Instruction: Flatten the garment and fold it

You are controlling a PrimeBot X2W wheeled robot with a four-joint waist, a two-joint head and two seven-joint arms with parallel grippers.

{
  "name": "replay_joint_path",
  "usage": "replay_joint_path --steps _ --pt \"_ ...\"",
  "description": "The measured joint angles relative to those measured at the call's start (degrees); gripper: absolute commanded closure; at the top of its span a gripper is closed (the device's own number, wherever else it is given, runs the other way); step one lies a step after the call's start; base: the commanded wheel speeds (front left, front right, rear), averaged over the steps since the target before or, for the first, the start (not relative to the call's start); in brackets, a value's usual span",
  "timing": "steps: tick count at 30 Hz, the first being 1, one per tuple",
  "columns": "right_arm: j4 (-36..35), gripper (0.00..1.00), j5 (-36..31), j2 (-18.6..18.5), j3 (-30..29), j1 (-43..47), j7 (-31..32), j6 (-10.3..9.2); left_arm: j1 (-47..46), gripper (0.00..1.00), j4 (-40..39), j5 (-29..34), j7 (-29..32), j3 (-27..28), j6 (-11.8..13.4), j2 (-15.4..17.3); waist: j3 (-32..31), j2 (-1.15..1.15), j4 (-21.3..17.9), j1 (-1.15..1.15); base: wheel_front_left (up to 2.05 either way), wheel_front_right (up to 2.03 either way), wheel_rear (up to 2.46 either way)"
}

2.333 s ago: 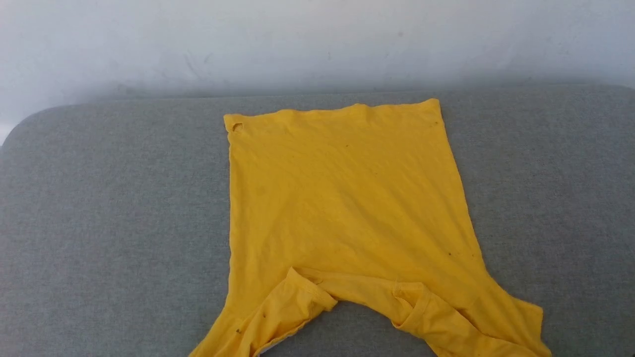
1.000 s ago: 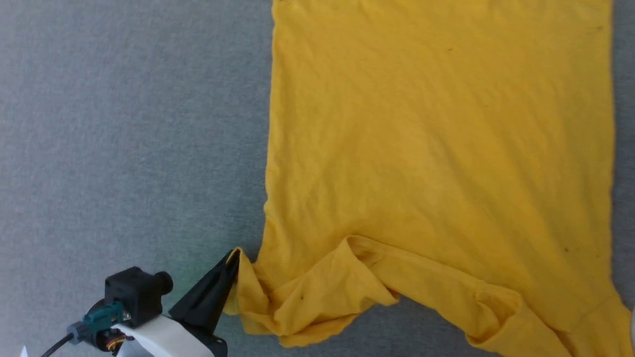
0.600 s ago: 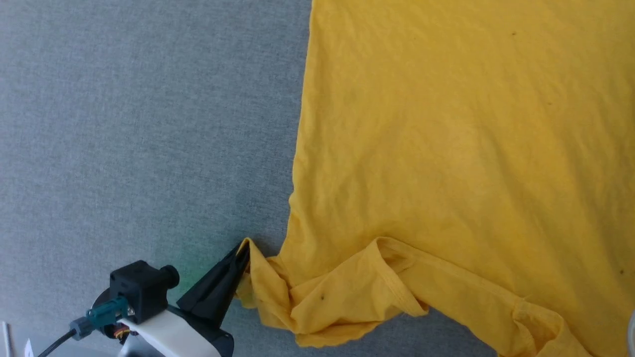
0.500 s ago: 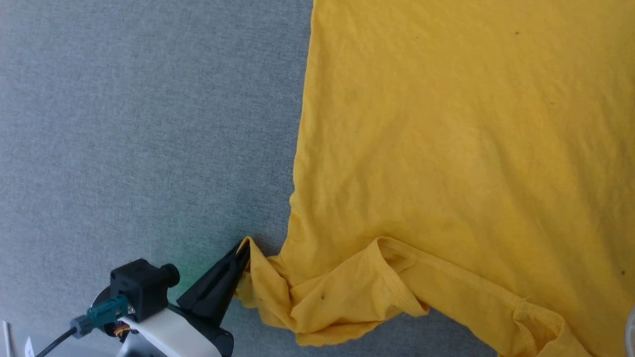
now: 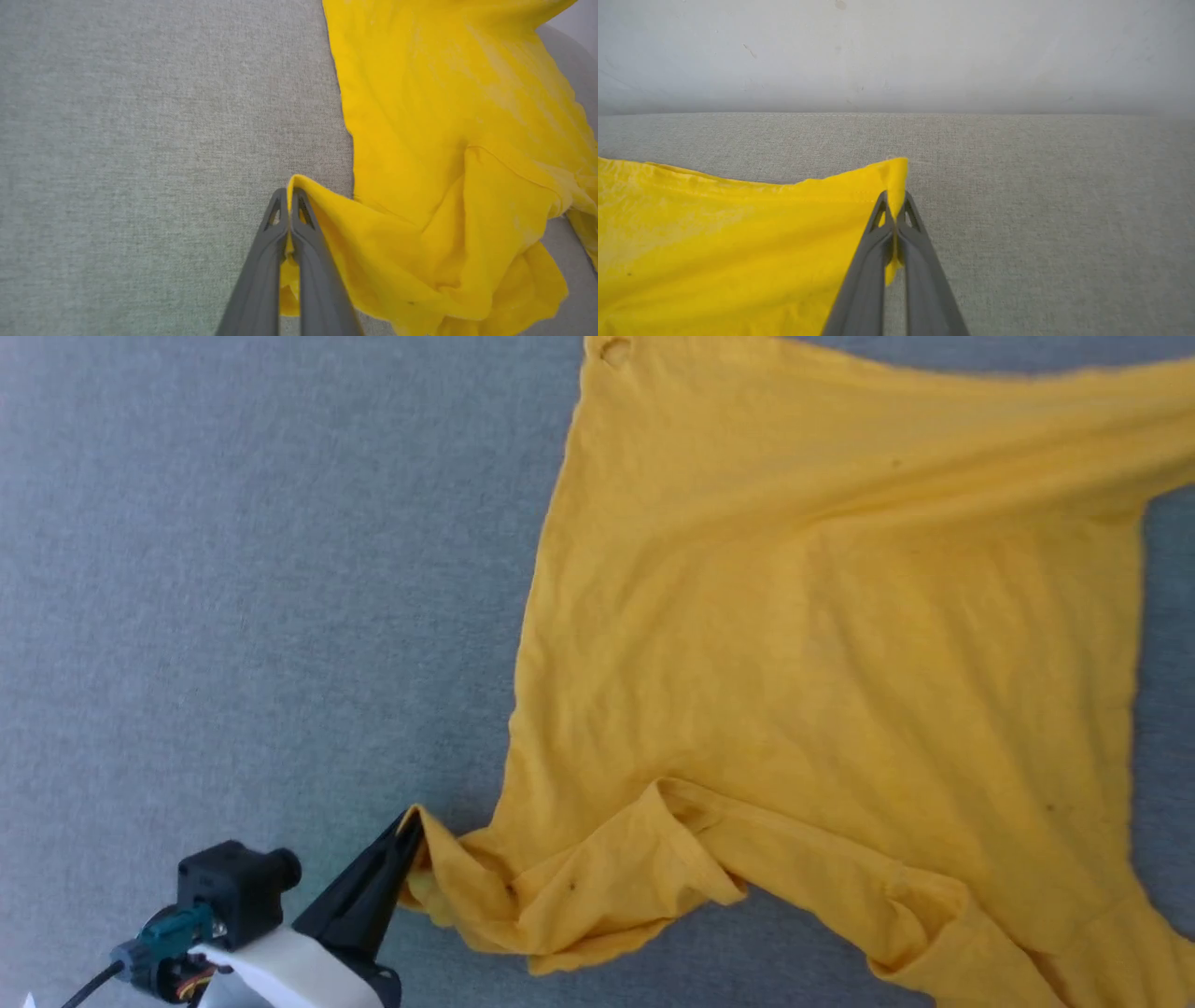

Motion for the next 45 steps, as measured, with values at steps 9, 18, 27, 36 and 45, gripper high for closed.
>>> replay_joint_path --steps 9,18,27,36,45 --pt "-11.7 1.00 6.4 2.9 -7.4 20.7 2.0 0.01 4.4 1.00 0.1 -0.7 -1.2 1.0 1.5 1.0 -6.8 0.00 -7.0 -0.01 0.00 0.00 0.00" --pt "-16.2 1.00 9.3 8.8 -12.1 44.7 -0.5 0.00 6.1 1.00 -0.3 -2.0 -1.7 2.1 2.0 1.6 -11.0 0.00 -14.8 -0.01 0.00 0.00 0.00" --pt "-10.0 0.16 16.3 9.4 -9.1 54.5 -7.6 0.01 6.7 1.00 -0.5 -2.6 -1.9 2.2 2.5 1.6 -13.8 0.00 -18.7 0.00 0.00 0.00 0.00" --pt "-24.3 0.00 14.3 8.2 -5.9 43.6 -9.0 0.00 6.6 1.00 -1.0 -2.5 -1.9 1.7 2.5 1.5 -14.2 0.00 -17.0 0.01 0.00 0.00 0.00" --pt "-20.9 0.00 8.6 -0.5 7.3 25.1 -3.2 0.01 3.2 1.00 -1.9 -1.1 -1.5 0.5 1.9 0.7 -10.4 0.00 -13.8 0.01 0.00 0.00 0.00"
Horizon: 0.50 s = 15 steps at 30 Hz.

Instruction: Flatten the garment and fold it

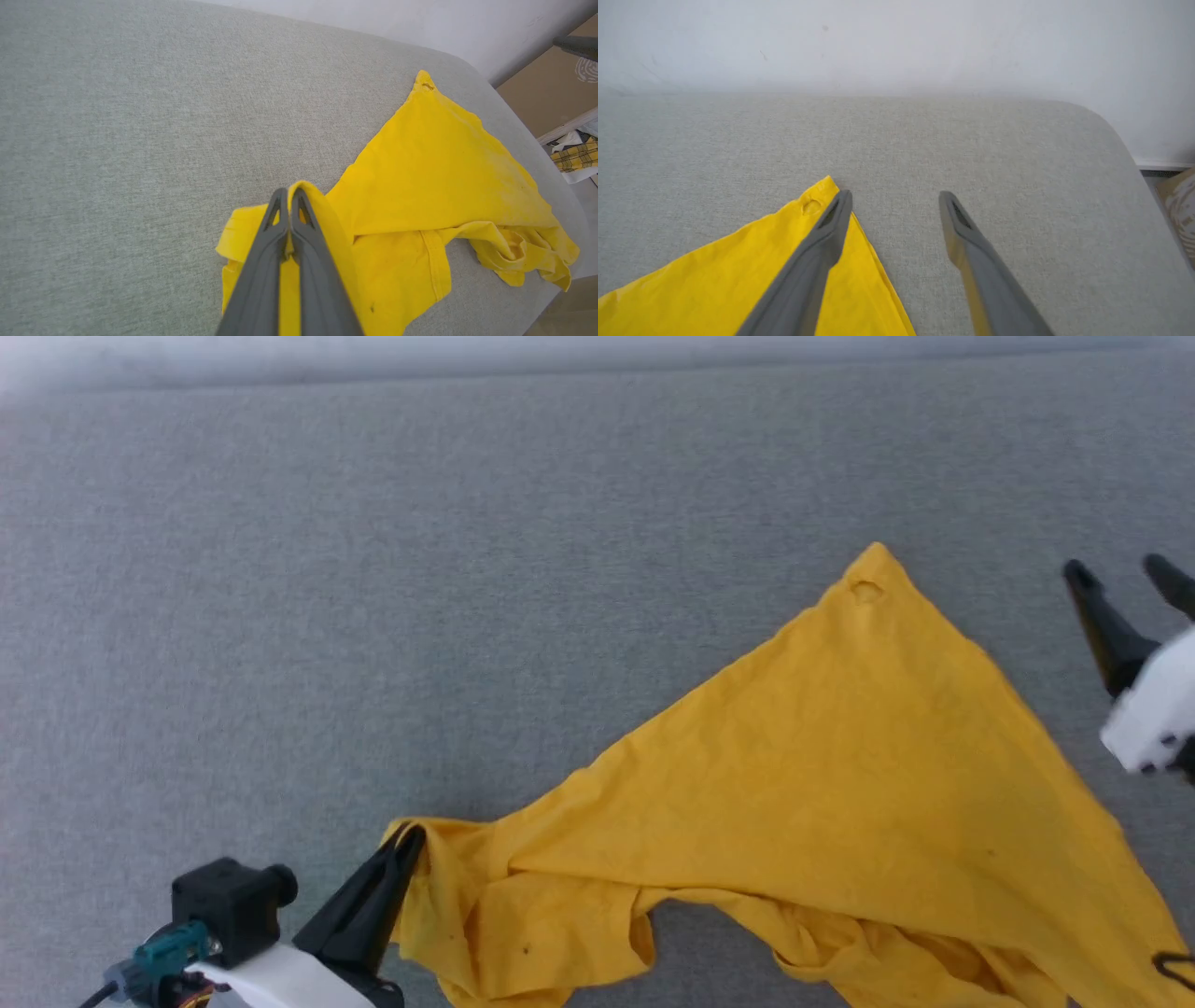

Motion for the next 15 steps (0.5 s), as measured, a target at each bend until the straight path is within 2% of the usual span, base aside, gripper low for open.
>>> replay_joint_path --steps 8,15 --pt "14.1 0.00 -2.4 -2.8 6.2 -8.9 3.1 -0.01 -4.9 1.00 0.6 1.2 1.2 -2.0 -1.9 -1.7 4.4 0.00 4.5 0.01 0.00 0.00 0.00" --pt "19.9 0.00 -2.8 -4.0 9.2 -11.1 3.2 -0.01 -6.9 1.00 2.0 1.6 1.5 -3.1 -2.8 -2.8 7.7 0.00 8.4 0.00 0.00 0.00 0.00"
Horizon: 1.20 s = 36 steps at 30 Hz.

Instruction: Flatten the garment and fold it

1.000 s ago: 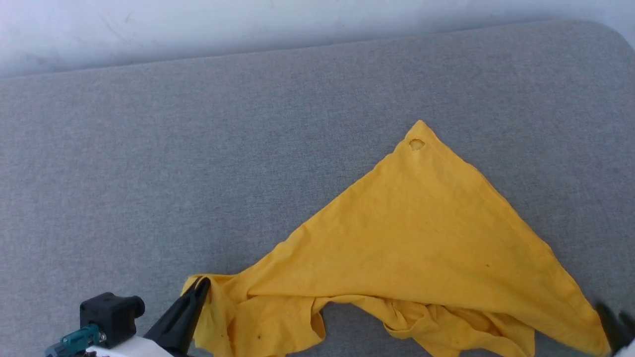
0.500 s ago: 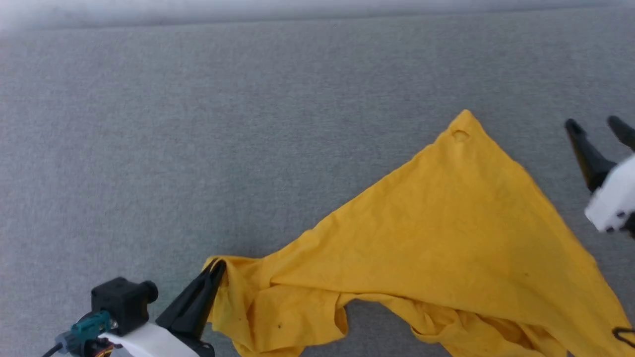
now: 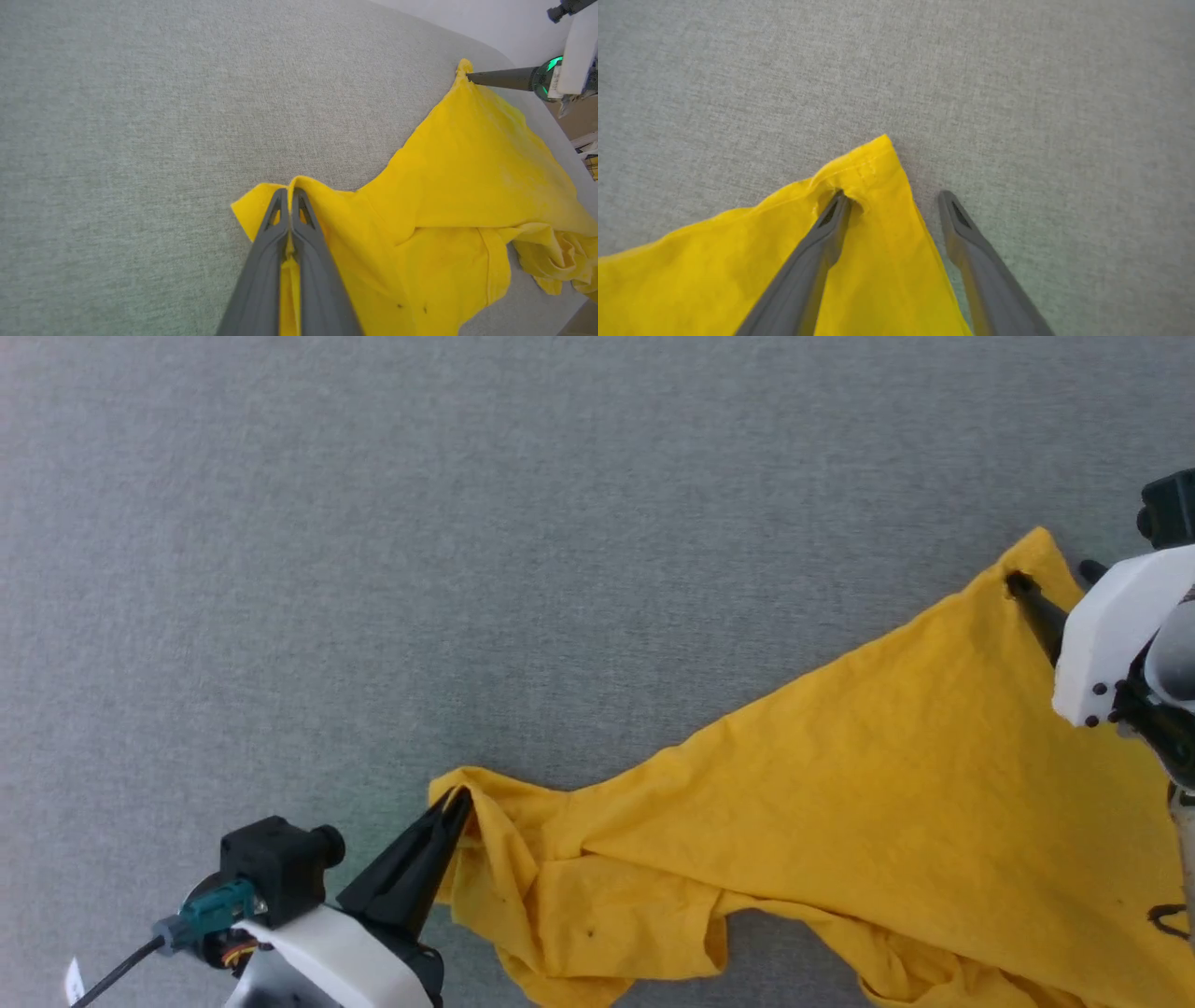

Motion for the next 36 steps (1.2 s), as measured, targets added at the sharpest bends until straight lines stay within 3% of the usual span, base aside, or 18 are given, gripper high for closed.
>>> replay_joint_path --steps 4,5,7,15,19,23,30,36 --pt "1.1 0.00 0.2 -1.9 0.8 -1.7 0.5 0.00 -0.9 1.00 0.9 0.0 0.2 -0.4 -0.6 -0.4 1.1 0.00 1.9 -0.01 0.00 0.00 0.00" --pt "1.4 0.54 0.3 -2.2 1.0 -2.0 0.8 0.00 -0.9 1.00 1.1 0.0 0.2 -0.5 -0.7 -0.5 1.2 0.00 2.3 -0.01 0.00 0.00 0.00" --pt "2.0 1.00 0.4 -2.8 1.4 -2.4 1.6 0.00 -0.9 1.00 1.5 0.0 0.2 -0.7 -0.7 -0.7 1.3 0.00 3.0 -0.01 0.00 0.00 0.00" --pt "2.3 1.00 0.7 -1.8 0.2 -2.0 1.4 0.01 -1.0 1.00 2.7 0.3 0.1 -0.7 -1.1 -0.4 -0.8 0.00 3.1 -0.01 0.00 0.00 0.00" --pt "1.6 1.00 0.7 0.0 -2.1 -0.6 -1.4 0.01 -3.6 1.00 4.4 3.4 -3.1 0.5 -1.1 -0.1 -3.0 0.00 2.4 -0.01 0.00 0.00 0.00" --pt "-0.1 1.00 1.0 2.4 -4.2 -0.2 -4.7 0.01 -7.7 1.00 8.2 5.0 -7.7 2.2 -1.2 -1.9 -5.8 0.00 1.3 -0.01 0.00 0.00 0.00" --pt "-1.5 1.00 1.1 6.1 -6.2 -1.6 -9.7 0.01 -17.6 1.00 18.0 6.1 -10.3 4.1 -3.8 -3.4 -11.1 0.00 -1.6 -0.02 0.00 0.00 0.00" --pt "-1.7 1.00 0.6 7.1 -6.4 -7.9 -13.1 0.01 -30.9 1.00 22.3 6.5 -7.3 5.6 -7.1 -3.0 -15.4 0.00 -4.6 -0.02 0.00 0.00 0.00"
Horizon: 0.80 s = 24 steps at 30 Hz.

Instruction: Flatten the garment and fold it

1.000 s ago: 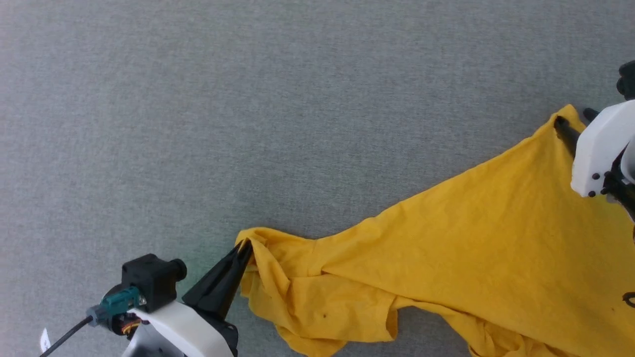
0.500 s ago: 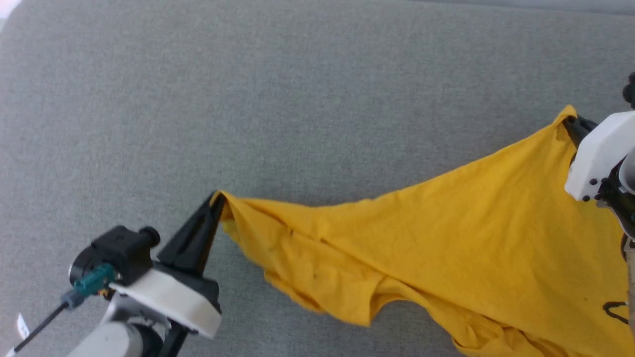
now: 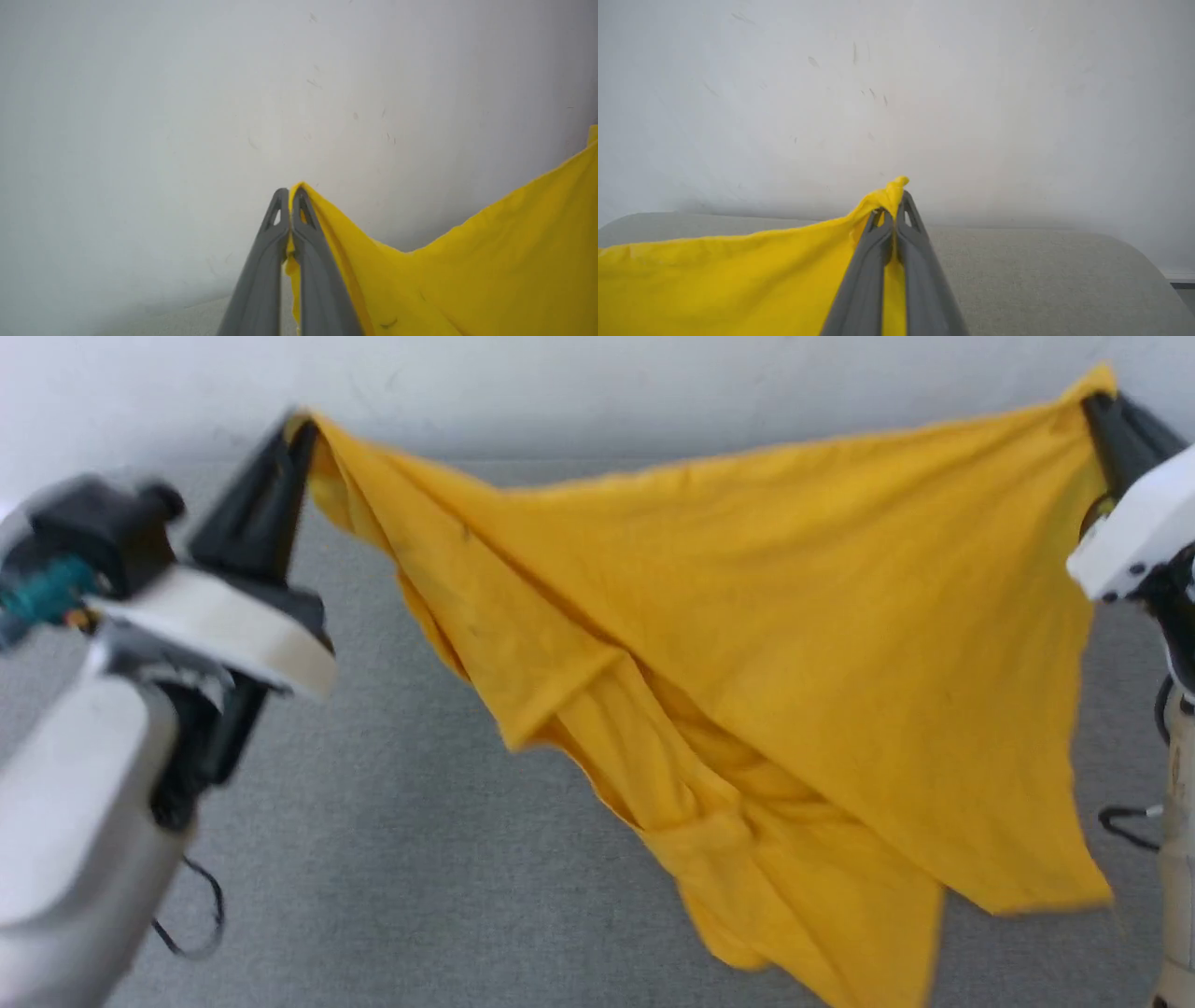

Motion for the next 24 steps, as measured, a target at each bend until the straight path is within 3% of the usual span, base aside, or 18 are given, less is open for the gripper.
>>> replay_joint_path --steps 10,24 --pt "3.3 1.00 -1.0 1.3 1.7 -14.1 -3.5 0.00 -22.1 1.00 7.1 1.2 7.5 0.4 -5.2 1.2 -4.3 0.00 -5.3 0.00 0.00 0.00 0.00" --pt "6.4 1.00 -0.2 1.0 2.9 -26.3 -1.1 0.00 -43.8 1.00 10.7 1.3 17.6 0.1 -9.0 0.2 -4.7 0.00 -8.7 0.01 0.00 0.00 0.00"
